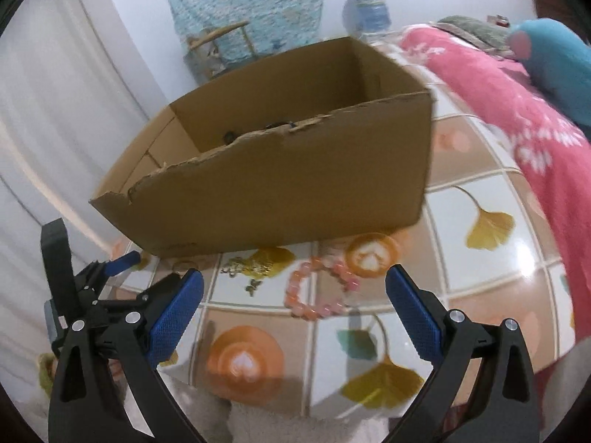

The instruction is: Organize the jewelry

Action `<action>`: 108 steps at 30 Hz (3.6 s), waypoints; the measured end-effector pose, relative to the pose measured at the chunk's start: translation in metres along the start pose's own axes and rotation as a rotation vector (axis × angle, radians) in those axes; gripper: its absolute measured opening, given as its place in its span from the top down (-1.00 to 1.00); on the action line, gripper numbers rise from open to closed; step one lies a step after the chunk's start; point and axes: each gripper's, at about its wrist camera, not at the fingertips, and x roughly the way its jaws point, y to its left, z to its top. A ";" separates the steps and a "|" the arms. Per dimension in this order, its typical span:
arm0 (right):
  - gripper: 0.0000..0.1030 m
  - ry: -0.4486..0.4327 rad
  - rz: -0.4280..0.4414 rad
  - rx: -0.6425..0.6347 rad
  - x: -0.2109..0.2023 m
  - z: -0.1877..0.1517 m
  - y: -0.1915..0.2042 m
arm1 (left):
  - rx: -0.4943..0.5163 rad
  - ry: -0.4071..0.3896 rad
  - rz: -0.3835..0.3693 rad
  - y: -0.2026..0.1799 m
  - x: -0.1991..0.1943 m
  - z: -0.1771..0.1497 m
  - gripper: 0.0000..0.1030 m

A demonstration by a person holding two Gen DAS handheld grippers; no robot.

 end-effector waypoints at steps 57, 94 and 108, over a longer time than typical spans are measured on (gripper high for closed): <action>-0.33 0.128 0.003 -0.050 -0.001 -0.044 -0.011 | -0.064 0.034 0.044 -0.028 -0.011 -0.015 -0.84; -0.86 0.264 0.332 -0.124 0.033 -0.001 -0.003 | -0.041 0.059 0.026 -0.023 -0.005 -0.013 -0.86; -0.69 0.137 0.182 -0.129 0.005 0.006 -0.026 | -0.035 0.047 0.022 -0.024 -0.007 -0.015 -0.86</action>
